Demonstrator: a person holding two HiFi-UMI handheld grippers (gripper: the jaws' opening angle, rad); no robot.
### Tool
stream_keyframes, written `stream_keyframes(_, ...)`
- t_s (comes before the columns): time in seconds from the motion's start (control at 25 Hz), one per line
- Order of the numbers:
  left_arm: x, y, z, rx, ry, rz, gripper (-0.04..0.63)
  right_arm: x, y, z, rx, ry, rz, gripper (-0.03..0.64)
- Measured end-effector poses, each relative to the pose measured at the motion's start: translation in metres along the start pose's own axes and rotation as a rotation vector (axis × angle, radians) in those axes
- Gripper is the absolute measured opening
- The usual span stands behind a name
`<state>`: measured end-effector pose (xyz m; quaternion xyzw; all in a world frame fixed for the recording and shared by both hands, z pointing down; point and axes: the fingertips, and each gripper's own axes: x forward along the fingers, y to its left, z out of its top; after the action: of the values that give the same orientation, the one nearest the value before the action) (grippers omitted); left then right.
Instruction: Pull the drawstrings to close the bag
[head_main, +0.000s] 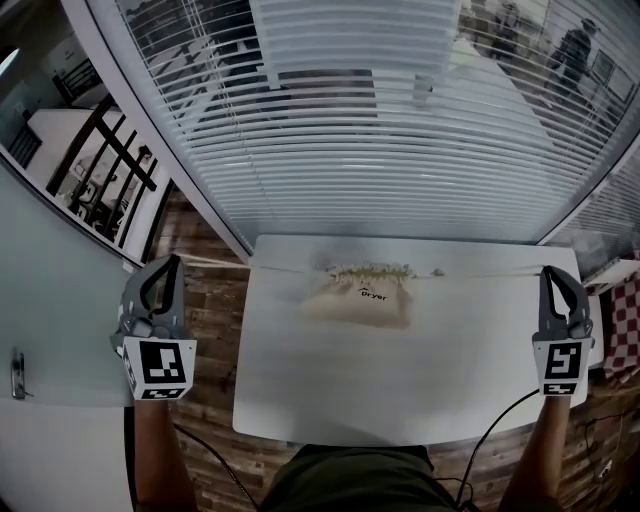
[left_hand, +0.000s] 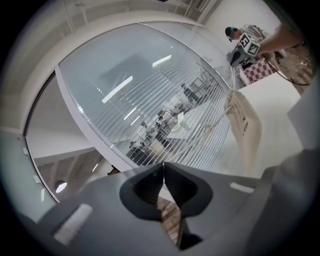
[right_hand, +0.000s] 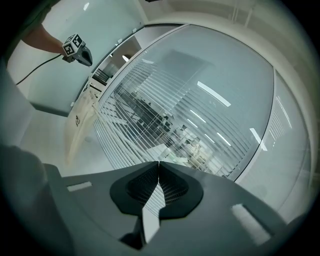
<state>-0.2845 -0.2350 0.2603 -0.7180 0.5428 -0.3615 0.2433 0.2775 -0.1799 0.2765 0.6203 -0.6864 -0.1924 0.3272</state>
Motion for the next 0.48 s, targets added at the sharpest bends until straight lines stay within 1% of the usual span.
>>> stream_keyframes(0.12, -0.001, -0.0004, -0.0002, -0.009, 0.006, -0.001, 0.014, -0.0019, -0.0004, -0.0013, -0.012, 0.007, -0.004, 0.015)
stream_keyframes(0.24, -0.0034, -0.0008, 0.0051, 0.002, -0.014, -0.003, 0.014, -0.0052, 0.0001, -0.0028, -0.022, 0.01, -0.004, 0.015)
stream_keyframes(0.48, -0.0084, 0.0011, -0.0011, -0.007, 0.007, 0.004, 0.014, -0.0068, 0.0013, -0.0008, -0.019, 0.001, -0.004, 0.017)
